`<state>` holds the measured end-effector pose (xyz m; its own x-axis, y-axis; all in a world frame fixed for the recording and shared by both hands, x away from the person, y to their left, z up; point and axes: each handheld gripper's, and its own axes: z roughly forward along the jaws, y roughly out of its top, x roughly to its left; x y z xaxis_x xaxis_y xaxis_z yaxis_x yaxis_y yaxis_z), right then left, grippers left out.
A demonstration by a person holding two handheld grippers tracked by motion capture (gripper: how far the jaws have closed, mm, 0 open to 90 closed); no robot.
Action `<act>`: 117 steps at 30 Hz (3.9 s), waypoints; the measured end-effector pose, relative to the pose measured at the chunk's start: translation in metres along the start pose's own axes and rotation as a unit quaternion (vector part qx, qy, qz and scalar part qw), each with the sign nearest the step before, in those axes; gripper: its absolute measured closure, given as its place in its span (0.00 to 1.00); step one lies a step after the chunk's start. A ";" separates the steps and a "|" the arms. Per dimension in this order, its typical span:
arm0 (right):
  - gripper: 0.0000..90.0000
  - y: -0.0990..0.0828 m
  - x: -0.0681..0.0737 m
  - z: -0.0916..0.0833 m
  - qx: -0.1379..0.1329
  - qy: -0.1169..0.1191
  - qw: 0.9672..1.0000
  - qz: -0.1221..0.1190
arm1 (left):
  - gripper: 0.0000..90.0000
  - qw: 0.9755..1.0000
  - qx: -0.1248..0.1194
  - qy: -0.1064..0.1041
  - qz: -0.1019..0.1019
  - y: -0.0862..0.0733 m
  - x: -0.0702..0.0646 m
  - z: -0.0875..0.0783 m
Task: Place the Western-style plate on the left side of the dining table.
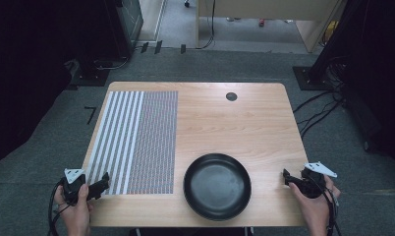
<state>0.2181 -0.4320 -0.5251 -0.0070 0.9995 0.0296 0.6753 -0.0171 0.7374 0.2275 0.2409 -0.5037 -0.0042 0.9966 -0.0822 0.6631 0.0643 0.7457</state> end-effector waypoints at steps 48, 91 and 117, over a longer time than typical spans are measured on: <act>0.21 -0.001 0.006 -0.001 -0.002 -0.023 0.999 0.022 | 0.15 0.977 -0.032 -0.190 0.087 0.034 -0.154 -0.025; 0.35 0.029 0.080 -0.055 -0.065 0.043 0.995 0.058 | 0.15 0.966 0.001 -0.225 0.126 0.015 -0.189 -0.020; 0.53 0.025 0.118 -0.051 -0.056 0.104 0.993 0.031 | 0.16 0.960 0.032 -0.242 0.140 0.007 -0.201 -0.015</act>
<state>0.1967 -0.3159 -0.4692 -0.1275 0.9700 0.2068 0.5932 -0.0925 0.7997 0.2219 0.0415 -0.4716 0.5182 0.8331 -0.1934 0.6319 -0.2206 0.7430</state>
